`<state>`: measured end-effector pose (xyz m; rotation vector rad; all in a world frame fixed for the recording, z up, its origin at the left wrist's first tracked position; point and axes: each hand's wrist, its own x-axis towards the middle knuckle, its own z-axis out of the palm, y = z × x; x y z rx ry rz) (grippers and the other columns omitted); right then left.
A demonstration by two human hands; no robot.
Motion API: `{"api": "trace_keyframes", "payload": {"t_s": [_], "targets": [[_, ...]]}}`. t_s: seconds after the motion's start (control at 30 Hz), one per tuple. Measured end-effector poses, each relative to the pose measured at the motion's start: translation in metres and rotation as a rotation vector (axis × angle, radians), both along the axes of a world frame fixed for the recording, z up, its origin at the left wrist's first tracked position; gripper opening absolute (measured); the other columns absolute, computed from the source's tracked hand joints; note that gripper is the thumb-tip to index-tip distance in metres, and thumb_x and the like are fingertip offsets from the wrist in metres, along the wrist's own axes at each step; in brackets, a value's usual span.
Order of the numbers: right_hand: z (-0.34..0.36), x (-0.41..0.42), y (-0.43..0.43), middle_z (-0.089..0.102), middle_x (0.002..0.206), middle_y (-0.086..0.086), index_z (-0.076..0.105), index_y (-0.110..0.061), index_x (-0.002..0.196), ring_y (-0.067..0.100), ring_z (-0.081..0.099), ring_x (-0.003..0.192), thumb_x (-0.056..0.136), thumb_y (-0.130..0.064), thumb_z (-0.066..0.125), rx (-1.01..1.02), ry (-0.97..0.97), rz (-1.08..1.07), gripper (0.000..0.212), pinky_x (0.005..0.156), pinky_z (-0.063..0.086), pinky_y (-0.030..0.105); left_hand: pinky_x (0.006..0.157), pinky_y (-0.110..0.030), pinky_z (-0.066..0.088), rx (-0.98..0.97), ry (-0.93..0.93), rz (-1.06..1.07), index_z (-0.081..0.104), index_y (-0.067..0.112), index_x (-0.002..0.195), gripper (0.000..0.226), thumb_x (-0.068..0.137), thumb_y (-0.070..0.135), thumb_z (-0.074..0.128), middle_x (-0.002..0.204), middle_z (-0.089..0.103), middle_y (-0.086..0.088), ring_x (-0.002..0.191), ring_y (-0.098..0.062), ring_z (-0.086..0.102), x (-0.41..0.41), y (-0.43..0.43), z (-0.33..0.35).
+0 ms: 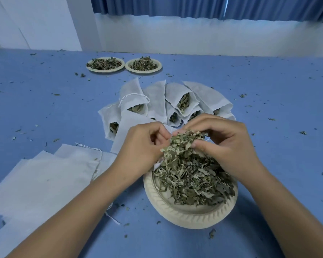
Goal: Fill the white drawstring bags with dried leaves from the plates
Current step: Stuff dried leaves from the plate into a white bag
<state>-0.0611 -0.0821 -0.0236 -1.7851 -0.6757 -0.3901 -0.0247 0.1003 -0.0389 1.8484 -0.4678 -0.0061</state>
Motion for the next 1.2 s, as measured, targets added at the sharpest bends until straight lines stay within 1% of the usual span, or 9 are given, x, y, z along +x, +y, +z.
{"api": "trace_keyframes", "payload": {"t_s": [0.13, 0.23, 0.37, 0.5, 0.7, 0.87, 0.97, 1.07, 1.2], "targets": [[-0.004, 0.000, 0.005, 0.069, 0.093, 0.005, 0.068, -0.013, 0.091, 0.014, 0.066, 0.088, 0.078, -0.002, 0.070, -0.055, -0.003, -0.075, 0.017, 0.078, 0.051, 0.024, 0.049, -0.008, 0.036, 0.009, -0.042, 0.034, 0.055, 0.027, 0.059, 0.036, 0.075, -0.005, 0.060, 0.050, 0.052, 0.017, 0.046, 0.002, 0.045, -0.005, -0.001, -0.001], [-0.005, 0.001, 0.003, 0.066, 0.092, -0.003, 0.066, -0.014, 0.089, 0.007, 0.064, 0.088, 0.079, -0.006, 0.069, -0.082, -0.004, -0.112, 0.013, 0.080, 0.048, 0.020, 0.046, -0.007, 0.035, -0.054, -0.043, 0.072, 0.056, 0.025, 0.063, 0.018, 0.073, 0.009, 0.056, 0.047, 0.053, 0.016, 0.041, 0.002, 0.044, -0.011, -0.003, 0.001], [-0.007, 0.001, 0.001, 0.067, 0.090, 0.003, 0.070, -0.001, 0.089, 0.012, 0.064, 0.086, 0.080, -0.006, 0.069, -0.238, -0.060, -0.156, 0.010, 0.075, 0.052, 0.025, 0.038, -0.018, 0.043, -0.094, -0.050, 0.124, 0.061, 0.024, 0.067, 0.017, 0.082, 0.016, 0.066, 0.054, 0.061, 0.009, 0.046, -0.001, 0.051, -0.012, -0.002, 0.000], [-0.008, -0.001, 0.005, 0.068, 0.087, 0.008, 0.071, 0.003, 0.086, 0.017, 0.066, 0.079, 0.079, 0.000, 0.071, -0.304, -0.156, -0.175, 0.007, 0.065, 0.055, 0.028, 0.045, -0.023, 0.051, -0.100, -0.093, 0.124, 0.062, 0.024, 0.071, 0.020, 0.087, 0.015, 0.068, 0.054, 0.060, 0.012, 0.049, 0.001, 0.051, -0.014, -0.003, 0.000], [-0.009, -0.004, 0.011, 0.069, 0.079, 0.010, 0.071, 0.003, 0.079, 0.021, 0.065, 0.072, 0.075, 0.013, 0.069, -0.450, -0.350, -0.295, 0.010, 0.064, 0.051, 0.032, 0.047, -0.012, 0.044, -0.185, -0.153, 0.086, 0.063, 0.022, 0.072, 0.021, 0.087, 0.008, 0.069, 0.053, 0.057, 0.014, 0.045, 0.002, 0.048, -0.018, -0.007, 0.002], [-0.013, -0.005, 0.019, 0.068, 0.080, 0.011, 0.070, 0.001, 0.082, 0.027, 0.066, 0.068, 0.074, 0.008, 0.064, -0.705, -0.436, -0.381, 0.012, 0.063, 0.049, 0.032, 0.041, -0.016, 0.045, -0.215, -0.140, 0.103, 0.064, 0.017, 0.073, 0.017, 0.085, 0.006, 0.070, 0.056, 0.058, -0.004, 0.045, -0.004, 0.052, -0.021, -0.010, -0.001], [-0.011, -0.008, 0.015, 0.067, 0.093, 0.005, 0.067, -0.006, 0.093, 0.021, 0.065, 0.080, 0.078, 0.000, 0.068, -0.628, -0.266, -0.301, 0.017, 0.072, 0.049, 0.029, 0.043, -0.019, 0.050, -0.203, -0.174, 0.156, 0.064, 0.018, 0.074, 0.017, 0.085, 0.006, 0.070, 0.060, 0.061, -0.004, 0.047, -0.005, 0.054, -0.022, -0.010, -0.002], [-0.006, -0.013, 0.009, 0.060, 0.108, -0.013, 0.047, -0.032, 0.096, 0.009, 0.061, 0.101, 0.080, -0.021, 0.074, -0.364, 0.035, -0.202, 0.034, 0.082, 0.051, 0.023, 0.047, -0.025, 0.054, -0.176, -0.227, 0.204, 0.063, 0.019, 0.073, 0.019, 0.084, 0.005, 0.070, 0.060, 0.062, 0.000, 0.047, -0.006, 0.054, -0.020, -0.009, -0.001], [-0.002, -0.012, 0.009, 0.060, 0.107, -0.011, 0.051, -0.029, 0.101, 0.010, 0.060, 0.108, 0.078, -0.017, 0.077, -0.231, 0.043, -0.152, 0.036, 0.083, 0.052, 0.020, 0.038, -0.036, 0.054, -0.181, -0.184, 0.197, 0.063, 0.018, 0.074, 0.017, 0.085, 0.006, 0.069, 0.059, 0.060, -0.005, 0.046, -0.013, 0.055, -0.023, -0.009, -0.001]]}}
